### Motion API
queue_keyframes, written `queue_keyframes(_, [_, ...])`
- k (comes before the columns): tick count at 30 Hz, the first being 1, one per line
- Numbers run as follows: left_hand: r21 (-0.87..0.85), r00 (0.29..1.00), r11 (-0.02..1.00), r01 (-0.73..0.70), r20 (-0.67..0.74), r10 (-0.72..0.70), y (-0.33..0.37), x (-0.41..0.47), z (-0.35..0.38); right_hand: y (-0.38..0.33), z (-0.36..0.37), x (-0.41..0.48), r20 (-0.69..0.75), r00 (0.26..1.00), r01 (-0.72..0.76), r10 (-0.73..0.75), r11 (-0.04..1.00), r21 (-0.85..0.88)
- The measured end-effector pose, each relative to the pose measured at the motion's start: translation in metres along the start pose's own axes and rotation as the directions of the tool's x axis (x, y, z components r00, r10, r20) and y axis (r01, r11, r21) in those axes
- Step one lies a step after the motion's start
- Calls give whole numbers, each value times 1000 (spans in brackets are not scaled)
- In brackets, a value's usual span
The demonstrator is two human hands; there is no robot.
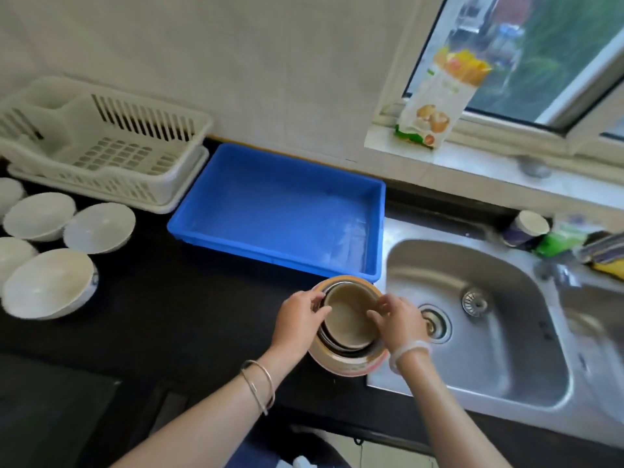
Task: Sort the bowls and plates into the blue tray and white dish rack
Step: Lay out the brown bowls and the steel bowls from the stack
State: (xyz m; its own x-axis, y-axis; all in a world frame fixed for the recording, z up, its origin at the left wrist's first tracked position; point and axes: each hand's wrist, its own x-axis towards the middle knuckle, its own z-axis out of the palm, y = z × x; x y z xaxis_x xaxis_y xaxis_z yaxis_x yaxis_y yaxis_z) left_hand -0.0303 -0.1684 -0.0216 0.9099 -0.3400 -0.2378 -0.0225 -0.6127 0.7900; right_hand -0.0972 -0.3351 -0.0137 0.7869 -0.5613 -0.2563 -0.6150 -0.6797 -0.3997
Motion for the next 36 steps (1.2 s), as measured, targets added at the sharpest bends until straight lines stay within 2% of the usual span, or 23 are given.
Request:
queue_keyframes(6, [50,1000,999,-10,-23,11,4,2,6,-4,2,-1,-97,995,-33,39,998,54])
queue_keyframes(13, [61,999,998,-7,-34,9,3,3,8,-8,0,-1,-141,990,10,-23,995,-94])
queue_keyframes(18, [9,1000,1000,6,-14,-6,0,4,9,-9,-7,4,-98,995,-10,-3,992,-125])
queue_keyframes(22, [-34,999,999,42,19,-41,-2,5,6,-5,-19,5,-45,999,-19,21,999,34])
queue_keyframes(26, [6,999,999,46,28,-47,1,7,6,3,-29,3,-35,998,-47,55,981,190])
queue_keyframes(30, [42,998,998,56,2,-56,9,8,7,8,-37,2,-26,997,-64,74,959,277])
queue_keyframes(36, [-19,997,997,81,-13,-82,14,6,2,10,-50,-2,-26,997,-63,77,937,344])
